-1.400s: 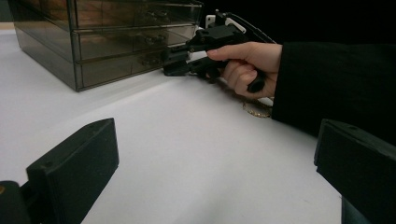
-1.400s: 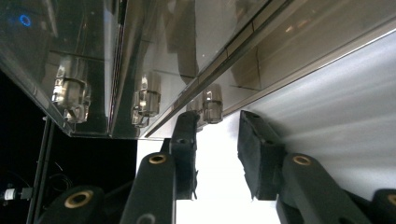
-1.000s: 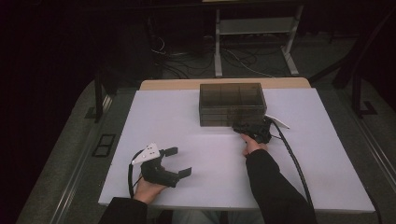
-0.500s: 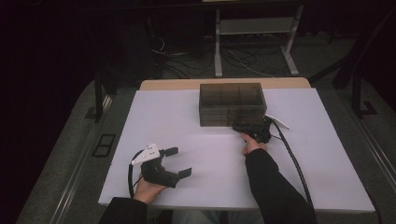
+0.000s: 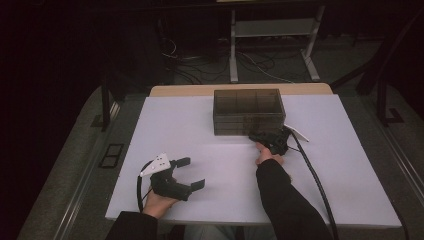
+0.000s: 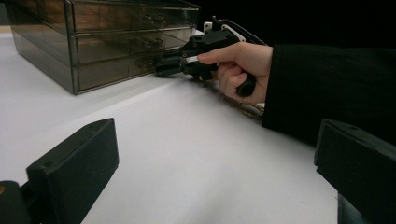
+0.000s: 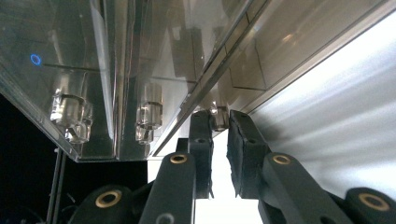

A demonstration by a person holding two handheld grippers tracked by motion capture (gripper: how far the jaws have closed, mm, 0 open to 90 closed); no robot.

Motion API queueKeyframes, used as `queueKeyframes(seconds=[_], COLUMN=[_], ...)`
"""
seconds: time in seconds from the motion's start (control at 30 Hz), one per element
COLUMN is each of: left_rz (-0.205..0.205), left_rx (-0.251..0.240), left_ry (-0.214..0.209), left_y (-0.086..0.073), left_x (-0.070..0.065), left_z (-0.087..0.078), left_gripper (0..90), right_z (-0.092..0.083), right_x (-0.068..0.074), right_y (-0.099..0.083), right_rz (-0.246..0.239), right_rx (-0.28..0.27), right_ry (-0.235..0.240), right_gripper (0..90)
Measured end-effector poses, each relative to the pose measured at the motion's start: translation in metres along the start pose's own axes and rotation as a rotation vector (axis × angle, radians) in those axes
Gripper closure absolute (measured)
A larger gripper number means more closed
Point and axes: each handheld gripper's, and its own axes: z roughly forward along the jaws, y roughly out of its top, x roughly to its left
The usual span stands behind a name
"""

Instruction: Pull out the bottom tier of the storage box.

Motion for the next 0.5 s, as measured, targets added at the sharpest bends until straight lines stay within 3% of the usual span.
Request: queueKeyframes(seconds=[0.27,0.5], left_rz=[0.001,-0.001], left_rx=[0.003,0.003], left_ry=[0.001,0.006], left_y=[0.0000,0.0001], left_x=[0.0002,0.0007], left_z=[0.0002,0.0001], left_gripper=[0.0,0.0], right_z=[-0.0005,-0.0025], right_x=[0.0015,0.0003], right_y=[-0.0058,-0.0075], right_rz=[0.002,0.017], right_rx=[-0.042,-0.041], right_ry=[-0.014,-0.009], right_gripper=[79.2,79.1])
